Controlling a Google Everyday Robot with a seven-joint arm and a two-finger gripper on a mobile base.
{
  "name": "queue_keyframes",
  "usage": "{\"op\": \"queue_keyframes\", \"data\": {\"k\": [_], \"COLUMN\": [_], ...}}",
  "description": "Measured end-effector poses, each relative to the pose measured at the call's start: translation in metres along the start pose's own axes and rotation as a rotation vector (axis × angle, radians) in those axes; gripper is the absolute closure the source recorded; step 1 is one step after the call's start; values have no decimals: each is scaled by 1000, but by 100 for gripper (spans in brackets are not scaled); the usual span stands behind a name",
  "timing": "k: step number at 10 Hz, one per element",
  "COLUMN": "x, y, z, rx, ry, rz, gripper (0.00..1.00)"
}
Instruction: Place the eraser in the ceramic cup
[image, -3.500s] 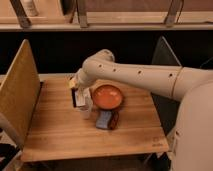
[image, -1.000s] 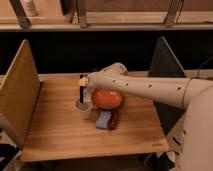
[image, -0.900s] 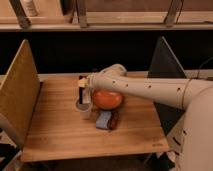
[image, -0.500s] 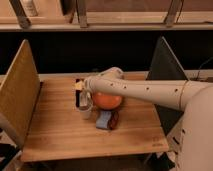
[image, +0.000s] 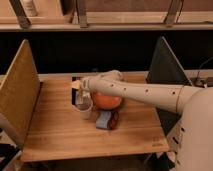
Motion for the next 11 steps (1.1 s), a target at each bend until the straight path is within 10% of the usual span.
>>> {"op": "queue_keyframes", "data": {"k": [6, 11], "x": [-42, -27], "y": [-25, -24], "z": [-36, -48], "rx": [28, 21], "ry": [-111, -109], "rz": [-82, -78], "gripper": [100, 100]}}
